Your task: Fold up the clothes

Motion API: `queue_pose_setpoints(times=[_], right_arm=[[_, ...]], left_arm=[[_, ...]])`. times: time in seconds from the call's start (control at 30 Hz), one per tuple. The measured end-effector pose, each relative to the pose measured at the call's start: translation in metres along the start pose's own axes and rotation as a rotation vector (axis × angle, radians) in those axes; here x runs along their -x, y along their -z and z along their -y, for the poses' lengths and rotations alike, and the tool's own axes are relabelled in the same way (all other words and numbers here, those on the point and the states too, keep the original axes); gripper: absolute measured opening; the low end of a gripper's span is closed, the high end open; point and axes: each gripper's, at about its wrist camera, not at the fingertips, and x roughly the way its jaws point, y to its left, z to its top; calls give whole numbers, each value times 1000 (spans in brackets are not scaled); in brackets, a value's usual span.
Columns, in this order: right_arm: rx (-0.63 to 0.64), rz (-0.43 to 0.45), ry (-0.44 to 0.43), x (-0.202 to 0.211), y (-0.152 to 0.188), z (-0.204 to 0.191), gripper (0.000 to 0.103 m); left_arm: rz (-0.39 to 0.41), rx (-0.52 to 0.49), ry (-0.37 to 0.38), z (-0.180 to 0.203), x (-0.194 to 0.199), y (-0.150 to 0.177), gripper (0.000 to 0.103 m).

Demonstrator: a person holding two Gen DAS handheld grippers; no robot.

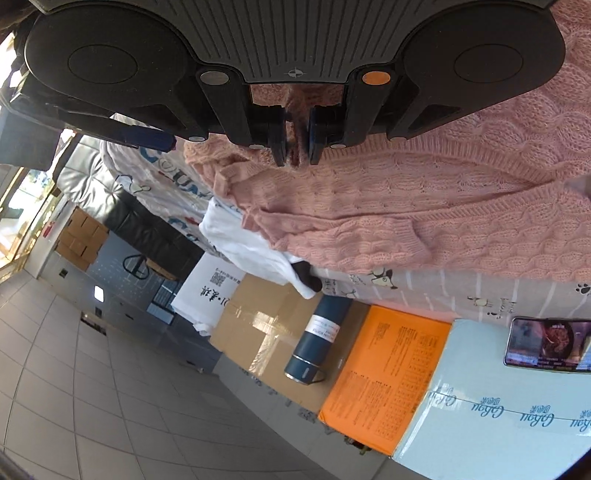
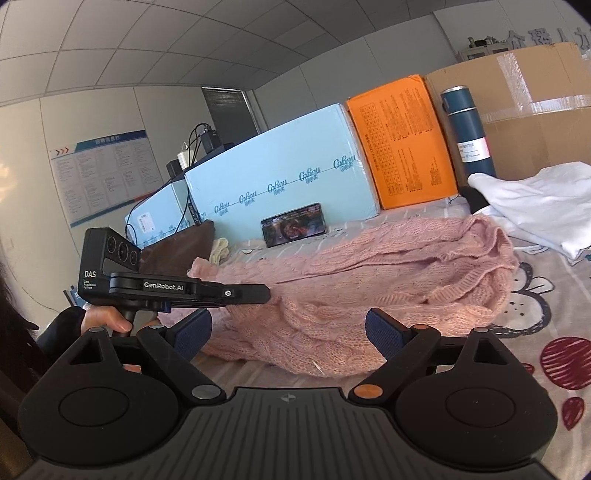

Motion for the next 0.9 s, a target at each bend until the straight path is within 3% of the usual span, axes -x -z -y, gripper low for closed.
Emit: queue_pose_setpoints(times=[0.17,0.27,0.33,0.47,0.53,0.63,0.73,0.9], right_arm=[[19,-56,-82,-25,-2,-6,91],[31,-124,-41,-40,1,-5,91],[39,-155,-1,-46,4,-3,90],[59,-155,24,-46,3,-4,90],[90,-130,24,-39,-2,-9,91],[192,-110,82,-31,-11,-16,92],[355,-147,250,-30,-12,-25,91],[495,-230,365,-30,-9,-25,89]], left_arm=[[-54,-26,-53,-1,-7,2,14],[-67,-52,-52,-1,-3,2,38],[-36,-65,-27,-2,8,0,64],[56,-118,-16,-8,42,-6,79],[104,-150,-56,-14,62,-7,93],[205,-211,-191,-21,92,-3,99],[256,-258,-322,-26,115,2,100],[314,-305,-481,-36,141,9,101]])
